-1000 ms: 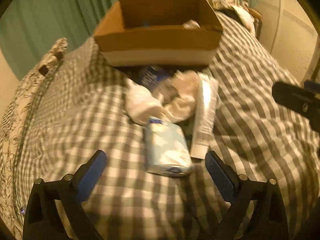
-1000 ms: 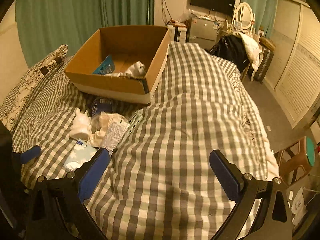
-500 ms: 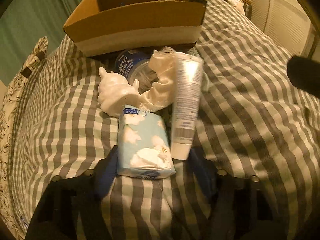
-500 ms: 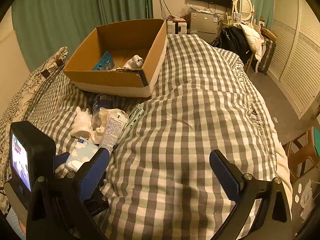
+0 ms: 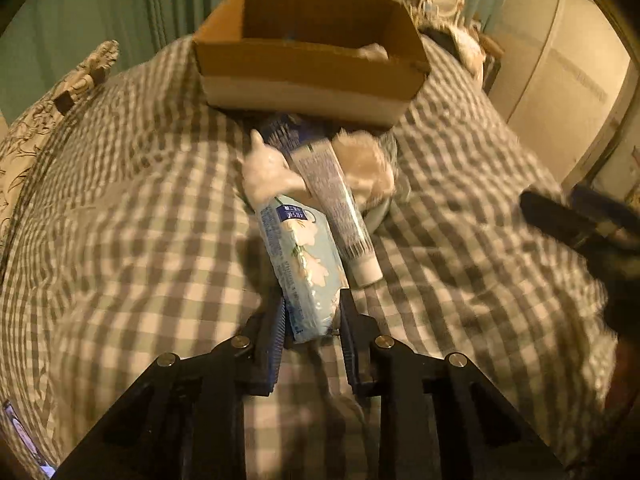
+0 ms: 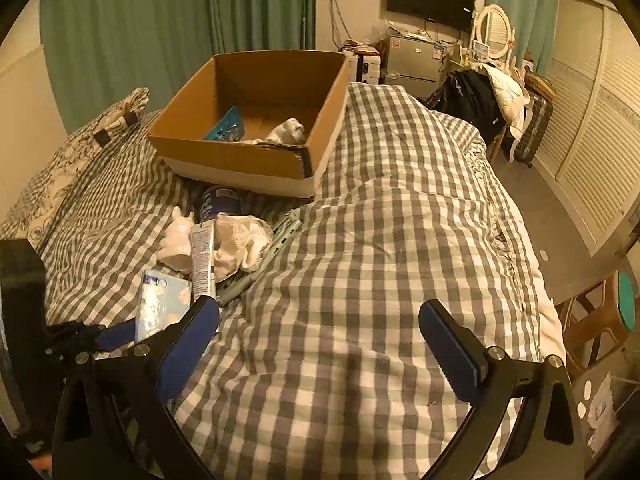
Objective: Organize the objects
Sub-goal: 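Grasp the blue-and-white tissue packet with the left gripper, then grasp the white toothpaste tube with the right gripper, then carry the tissue packet and toothpaste tube into the box and release both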
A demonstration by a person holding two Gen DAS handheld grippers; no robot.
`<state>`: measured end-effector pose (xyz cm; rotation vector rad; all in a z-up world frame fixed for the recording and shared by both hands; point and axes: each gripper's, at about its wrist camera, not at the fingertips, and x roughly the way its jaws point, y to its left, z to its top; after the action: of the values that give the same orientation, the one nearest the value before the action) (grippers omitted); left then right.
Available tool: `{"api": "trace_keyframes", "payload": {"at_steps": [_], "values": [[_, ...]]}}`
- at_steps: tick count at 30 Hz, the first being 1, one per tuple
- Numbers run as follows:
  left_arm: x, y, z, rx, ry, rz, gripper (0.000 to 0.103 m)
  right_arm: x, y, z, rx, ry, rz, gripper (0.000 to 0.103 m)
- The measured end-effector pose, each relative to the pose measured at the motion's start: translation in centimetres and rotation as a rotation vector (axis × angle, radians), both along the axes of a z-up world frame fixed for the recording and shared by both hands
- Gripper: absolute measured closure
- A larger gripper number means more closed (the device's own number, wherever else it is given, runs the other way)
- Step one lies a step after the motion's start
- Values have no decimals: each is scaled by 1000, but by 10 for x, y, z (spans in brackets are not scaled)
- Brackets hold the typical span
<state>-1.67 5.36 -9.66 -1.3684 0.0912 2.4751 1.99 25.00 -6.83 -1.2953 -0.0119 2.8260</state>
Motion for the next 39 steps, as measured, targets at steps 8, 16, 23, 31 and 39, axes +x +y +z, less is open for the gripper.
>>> {"api": "trace_keyframes", "payload": {"at_steps": [8,16,23,31,39], "values": [[-9,-44,33,41,86,79,78,-23,-39,-22,40,-73,96,3],[-28,-70,29,72,73,117,78,-71,-88,-69,79,-210,191,15],[-33,-79,26,94,64,124,78,-89,-110,-94,92,-285,223,60],[-20,-75,30,149,39,105,78,-64,-106,-68,105,-167,214,79],[-2,-63,56,183,77,81,78,-29,-96,-20,63,-80,220,79]]}}
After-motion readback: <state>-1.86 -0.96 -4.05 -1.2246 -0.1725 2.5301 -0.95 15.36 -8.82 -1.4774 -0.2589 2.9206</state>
